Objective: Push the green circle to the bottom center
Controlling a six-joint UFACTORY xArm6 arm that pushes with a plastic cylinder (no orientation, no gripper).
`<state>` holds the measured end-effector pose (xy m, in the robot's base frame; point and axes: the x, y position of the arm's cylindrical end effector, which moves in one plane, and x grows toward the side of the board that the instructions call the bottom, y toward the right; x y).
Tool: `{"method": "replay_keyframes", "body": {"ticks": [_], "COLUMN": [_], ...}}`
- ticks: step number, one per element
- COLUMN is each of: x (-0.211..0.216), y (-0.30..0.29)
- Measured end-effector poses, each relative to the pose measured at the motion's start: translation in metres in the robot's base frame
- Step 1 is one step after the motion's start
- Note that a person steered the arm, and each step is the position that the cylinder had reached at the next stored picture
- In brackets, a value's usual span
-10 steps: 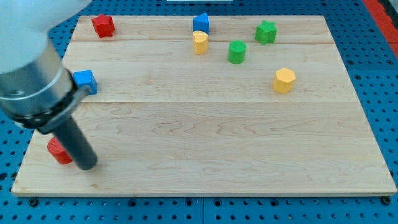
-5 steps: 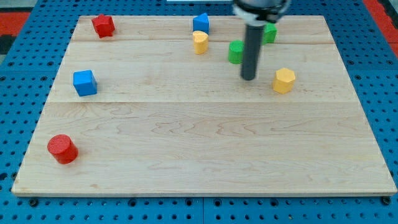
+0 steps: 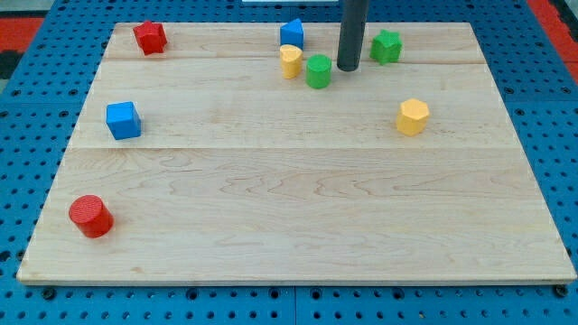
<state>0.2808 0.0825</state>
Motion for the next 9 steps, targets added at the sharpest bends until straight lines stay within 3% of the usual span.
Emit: {"method": "replay_keyframes", "body": {"ticks": [1, 3, 8, 9], "x": [-0.003, 0.066, 0.045, 0.086], "y": [-0.035, -0.060, -0.081, -0.100]}}
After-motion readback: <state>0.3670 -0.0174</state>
